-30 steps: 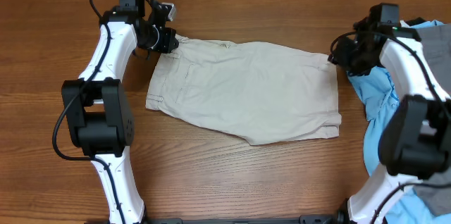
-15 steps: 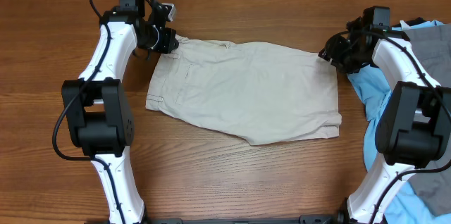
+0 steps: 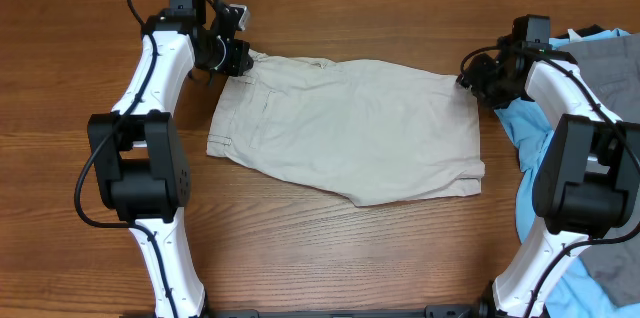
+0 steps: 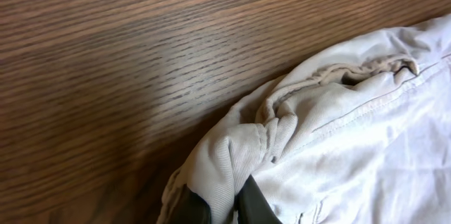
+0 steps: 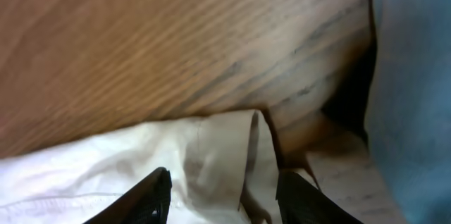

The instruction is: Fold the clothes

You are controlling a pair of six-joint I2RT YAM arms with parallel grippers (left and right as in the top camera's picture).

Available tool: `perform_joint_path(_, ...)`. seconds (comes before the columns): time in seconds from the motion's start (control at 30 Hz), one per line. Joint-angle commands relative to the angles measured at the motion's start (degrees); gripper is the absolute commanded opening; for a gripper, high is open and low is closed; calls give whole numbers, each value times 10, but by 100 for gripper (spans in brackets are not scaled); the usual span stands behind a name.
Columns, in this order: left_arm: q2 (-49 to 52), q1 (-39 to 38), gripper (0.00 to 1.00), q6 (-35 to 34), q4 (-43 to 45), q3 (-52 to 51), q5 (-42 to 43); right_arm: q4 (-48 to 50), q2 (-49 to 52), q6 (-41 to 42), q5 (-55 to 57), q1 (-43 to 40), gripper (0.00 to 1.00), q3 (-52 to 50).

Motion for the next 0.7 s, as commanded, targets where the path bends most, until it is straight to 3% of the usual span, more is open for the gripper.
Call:
perform_joint_path(0.0,-19,-1,6,-8,-5,16,-20,14,6,24,-15,2,53,-3)
perform_joint_path(0.17,-19,-1,6,-8,-5,16,-20,8,6,55,-16,3,47,-9)
perform_joint_path(0.67,-19,-1,6,-8,-5,16,-20,47,9,79,-28,18,47,-20)
